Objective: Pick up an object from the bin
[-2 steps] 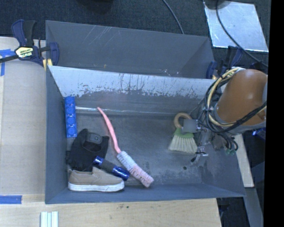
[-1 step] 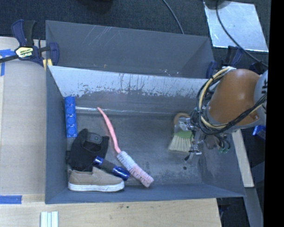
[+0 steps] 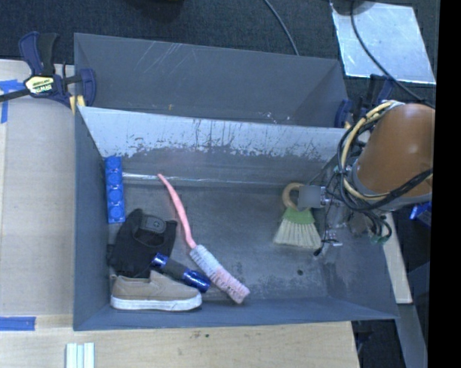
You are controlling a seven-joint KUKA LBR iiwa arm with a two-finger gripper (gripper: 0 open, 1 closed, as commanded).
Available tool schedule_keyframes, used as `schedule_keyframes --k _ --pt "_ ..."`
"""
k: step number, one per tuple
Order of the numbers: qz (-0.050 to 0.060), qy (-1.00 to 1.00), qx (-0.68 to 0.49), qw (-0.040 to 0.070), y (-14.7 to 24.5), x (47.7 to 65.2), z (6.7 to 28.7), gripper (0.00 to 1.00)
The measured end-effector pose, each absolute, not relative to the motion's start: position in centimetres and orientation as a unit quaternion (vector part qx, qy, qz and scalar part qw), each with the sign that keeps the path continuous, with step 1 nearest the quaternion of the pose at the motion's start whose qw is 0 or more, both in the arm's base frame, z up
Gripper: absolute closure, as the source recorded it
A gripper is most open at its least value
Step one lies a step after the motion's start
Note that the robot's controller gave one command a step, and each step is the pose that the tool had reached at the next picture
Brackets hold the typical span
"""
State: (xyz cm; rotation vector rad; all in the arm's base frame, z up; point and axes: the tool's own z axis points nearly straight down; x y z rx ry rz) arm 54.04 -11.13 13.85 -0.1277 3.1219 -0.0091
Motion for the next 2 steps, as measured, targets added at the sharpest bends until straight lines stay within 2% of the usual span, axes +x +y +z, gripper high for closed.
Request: schedule_keyframes --k 1,2 --pt "-0.001 0.997 0.074 0.013 -11.4 56.7 11.3 0.00" --pt "-0.003 1.000 -0.030 0.010 -11.9 55.3 12.9 0.00"
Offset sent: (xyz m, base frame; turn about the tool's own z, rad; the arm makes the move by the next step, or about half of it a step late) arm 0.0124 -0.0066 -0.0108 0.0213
